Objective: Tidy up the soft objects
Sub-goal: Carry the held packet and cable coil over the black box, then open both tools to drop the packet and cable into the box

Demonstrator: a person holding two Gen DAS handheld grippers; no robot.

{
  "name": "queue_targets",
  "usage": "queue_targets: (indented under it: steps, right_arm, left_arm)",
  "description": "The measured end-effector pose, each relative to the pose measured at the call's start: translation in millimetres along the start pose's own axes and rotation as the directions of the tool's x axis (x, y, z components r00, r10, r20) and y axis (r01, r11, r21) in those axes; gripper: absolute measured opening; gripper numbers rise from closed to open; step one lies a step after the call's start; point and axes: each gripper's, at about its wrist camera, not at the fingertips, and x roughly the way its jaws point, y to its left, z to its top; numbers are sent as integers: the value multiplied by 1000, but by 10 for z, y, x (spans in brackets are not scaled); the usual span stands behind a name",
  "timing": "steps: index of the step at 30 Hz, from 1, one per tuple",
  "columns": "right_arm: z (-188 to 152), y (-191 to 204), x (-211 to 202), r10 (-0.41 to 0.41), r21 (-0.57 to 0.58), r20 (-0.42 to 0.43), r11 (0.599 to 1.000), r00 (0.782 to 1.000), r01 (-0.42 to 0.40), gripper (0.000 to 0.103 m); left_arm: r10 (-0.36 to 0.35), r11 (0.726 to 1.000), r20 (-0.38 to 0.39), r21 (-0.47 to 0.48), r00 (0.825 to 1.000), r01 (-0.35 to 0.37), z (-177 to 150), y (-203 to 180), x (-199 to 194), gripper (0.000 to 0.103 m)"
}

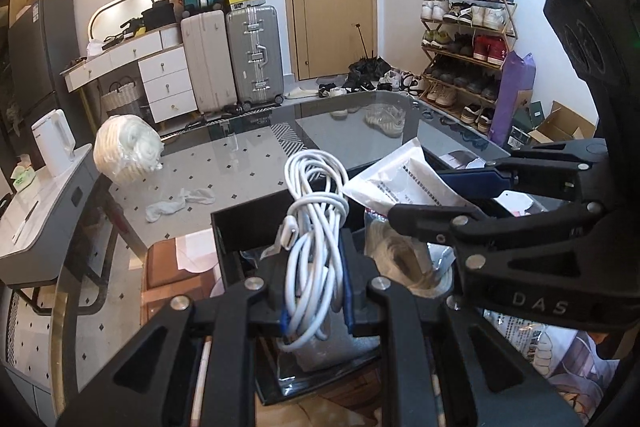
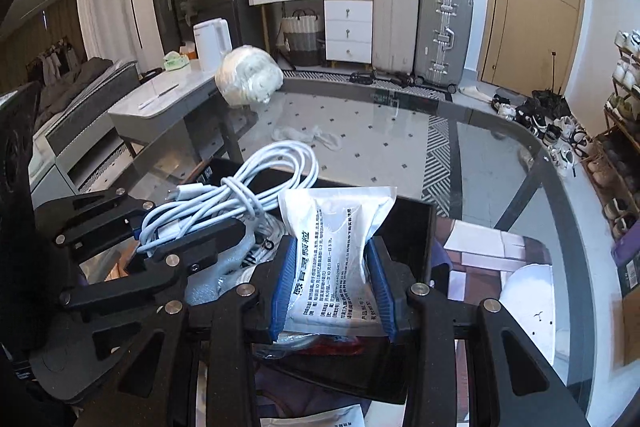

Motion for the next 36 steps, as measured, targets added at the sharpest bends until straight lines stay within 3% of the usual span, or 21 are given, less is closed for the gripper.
queue_targets:
  steps: [15,21,26,28,30,32,36]
  right_arm:
    - [-49,20,197,-28,-49,-40,998,999,26,37]
    - [-67,7,160,-42,-73,-9,996,999,42,46]
    - [-91,-50,28,-39,-68,27,997,999,41,56]
    - [-102,-70,-69,-36,-74,48,996,998,40,59]
    - [-106,-104,-146,-60,-59,71,996,996,64,81]
    - [-123,-178,-234,-88,-21,98,996,991,90,92]
    - [-159,-355,-414,-4,62,140,998,990,-5,102]
  left_arm:
    - [-45,998,-40,-34,998,43,-49,78,135,19]
    - [-77,996,-38,-45,996,76,-64,100,114,24]
    - [-113,991,-40,-71,993,110,-54,104,25,42]
    - [-82,994,-19,-76,996,80,-58,116,-44,58]
    - [-108,989,-12,-102,994,106,-69,153,-89,63]
    - [-113,985,-2,-129,994,112,-72,191,-148,76]
    - [-80,986,37,-144,996,85,-77,204,-338,101]
